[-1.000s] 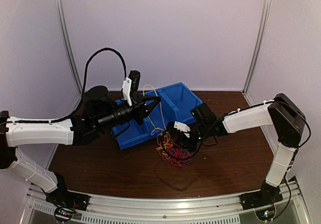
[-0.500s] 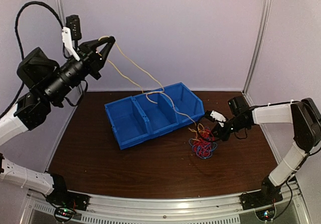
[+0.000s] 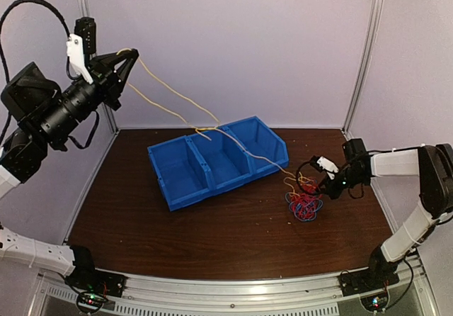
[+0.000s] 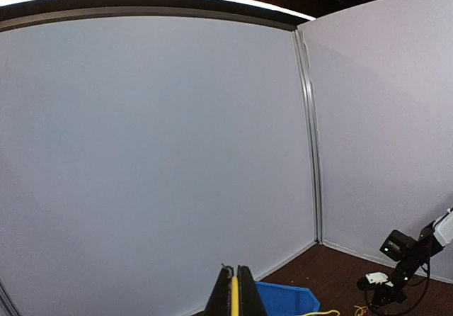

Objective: Untangle the cables

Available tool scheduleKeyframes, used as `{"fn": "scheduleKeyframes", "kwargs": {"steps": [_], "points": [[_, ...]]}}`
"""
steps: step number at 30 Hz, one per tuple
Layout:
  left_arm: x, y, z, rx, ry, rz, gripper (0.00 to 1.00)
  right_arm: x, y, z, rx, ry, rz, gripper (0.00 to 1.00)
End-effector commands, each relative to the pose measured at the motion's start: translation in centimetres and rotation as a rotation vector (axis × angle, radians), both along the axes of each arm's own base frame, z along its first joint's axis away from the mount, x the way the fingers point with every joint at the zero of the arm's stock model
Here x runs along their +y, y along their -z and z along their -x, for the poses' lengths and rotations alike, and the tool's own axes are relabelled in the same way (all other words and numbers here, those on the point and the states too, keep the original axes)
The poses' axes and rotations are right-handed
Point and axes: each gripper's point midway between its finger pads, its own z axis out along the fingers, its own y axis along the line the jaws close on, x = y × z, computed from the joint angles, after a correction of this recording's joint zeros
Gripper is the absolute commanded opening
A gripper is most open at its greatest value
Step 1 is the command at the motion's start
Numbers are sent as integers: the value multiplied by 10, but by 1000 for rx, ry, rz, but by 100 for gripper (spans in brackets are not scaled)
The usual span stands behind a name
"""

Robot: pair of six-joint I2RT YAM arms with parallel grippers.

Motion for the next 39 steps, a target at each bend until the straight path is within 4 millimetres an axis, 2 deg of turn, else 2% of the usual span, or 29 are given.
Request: {"fn": "scheduleKeyframes", "kwargs": {"steps": [1, 6, 10, 12, 15, 16, 17, 20, 22, 26, 30, 33, 39], "points": [[55, -58, 22, -118, -110, 73, 0, -31, 3, -13, -17, 115, 55, 0], [64, -65, 27, -140, -125, 77, 0, -48, 1, -22, -30, 177, 68, 0], [53, -52, 23, -123, -101, 56, 0, -48, 3, -21, -29, 178, 68, 0], [42, -44, 22, -115, -63, 37, 0, -45, 2, -18, -26, 159, 58, 0], [32, -37, 20, -101, -37, 17, 0, -38, -7, -13, -38, 121, 31, 0], [32, -37, 20, -101, -36, 16, 0, -38, -13, -13, -49, 120, 25, 1], [32, -38, 20, -101, -39, 16, 0, -37, -20, -13, -62, 121, 19, 6], [31, -36, 18, -91, -46, 0, 0, -34, -47, -12, -90, 121, -8, 30], [26, -32, 15, -79, -41, -22, 0, -33, -68, -11, -119, 126, -21, 42], [5, -19, 14, -48, 25, -89, 0, -31, -115, -5, -201, 130, -47, 55], [-22, -3, 14, -28, 119, -144, 0, -27, -150, 2, -255, 116, -75, 60], [-43, 8, 13, -11, 184, -176, 0, -16, -175, 7, -286, 72, -133, 61], [-91, 34, 12, 39, 346, -188, 0, 16, -201, 21, -298, -59, -252, 62]]}}
